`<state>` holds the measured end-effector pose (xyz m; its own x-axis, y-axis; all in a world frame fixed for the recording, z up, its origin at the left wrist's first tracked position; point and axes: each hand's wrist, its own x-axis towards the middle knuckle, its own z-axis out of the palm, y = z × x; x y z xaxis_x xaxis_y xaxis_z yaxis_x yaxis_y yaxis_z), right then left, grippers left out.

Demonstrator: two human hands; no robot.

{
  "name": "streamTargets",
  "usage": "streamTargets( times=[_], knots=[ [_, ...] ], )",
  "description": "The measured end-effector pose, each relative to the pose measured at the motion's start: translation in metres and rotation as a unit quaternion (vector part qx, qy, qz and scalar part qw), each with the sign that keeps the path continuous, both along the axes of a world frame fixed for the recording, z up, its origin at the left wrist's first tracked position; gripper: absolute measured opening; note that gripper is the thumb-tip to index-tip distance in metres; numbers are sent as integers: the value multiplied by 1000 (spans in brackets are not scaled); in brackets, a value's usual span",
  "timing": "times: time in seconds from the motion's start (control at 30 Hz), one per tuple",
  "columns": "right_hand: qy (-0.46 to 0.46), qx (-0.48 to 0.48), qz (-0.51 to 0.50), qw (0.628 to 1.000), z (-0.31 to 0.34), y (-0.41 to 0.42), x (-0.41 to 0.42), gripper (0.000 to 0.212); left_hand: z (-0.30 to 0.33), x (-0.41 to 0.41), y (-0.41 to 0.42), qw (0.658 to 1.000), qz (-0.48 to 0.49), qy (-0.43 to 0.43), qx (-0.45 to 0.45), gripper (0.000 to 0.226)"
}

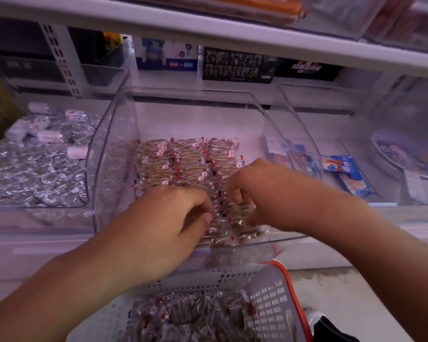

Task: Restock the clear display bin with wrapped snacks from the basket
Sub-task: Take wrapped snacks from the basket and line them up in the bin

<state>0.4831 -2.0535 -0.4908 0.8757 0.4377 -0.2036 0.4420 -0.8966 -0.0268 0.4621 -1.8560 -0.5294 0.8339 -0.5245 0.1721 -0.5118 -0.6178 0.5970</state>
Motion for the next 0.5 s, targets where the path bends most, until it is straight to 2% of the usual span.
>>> streamTargets(
  times=[0.1, 0.2, 0.27, 0.3, 0.33, 0.4, 0.43, 0.5],
  knots=[
    [-83, 39, 27, 995, 17, 0, -10, 5, 11, -11, 2, 994, -28, -95, -46, 18],
    [-122, 172, 94, 973, 32, -3, -45, 6, 17, -38, 9, 962, -89, -255, -45, 18],
    [-55, 245, 117, 961, 27, -7, -75, 8, 4, -59, 17, 930, -139, -339, -22, 24],
    [12, 243, 127, 962, 14, -6, -88, 7, -10, -67, 20, 928, -166, -335, -3, 24],
    [87, 204, 138, 965, -5, -6, -98, 5, -27, -75, 20, 936, -186, -298, 35, 23],
    [218, 42, 160, 962, -62, 3, -114, 13, -73, -88, 16, 952, -175, -141, 209, 19],
    [268, -33, 161, 949, -98, 8, -122, 18, -98, -92, 19, 941, -150, -23, 303, 22],
    [332, -130, 144, 923, -171, 12, -142, 26, -154, -104, 31, 872, -121, 186, 436, 30]
  ],
)
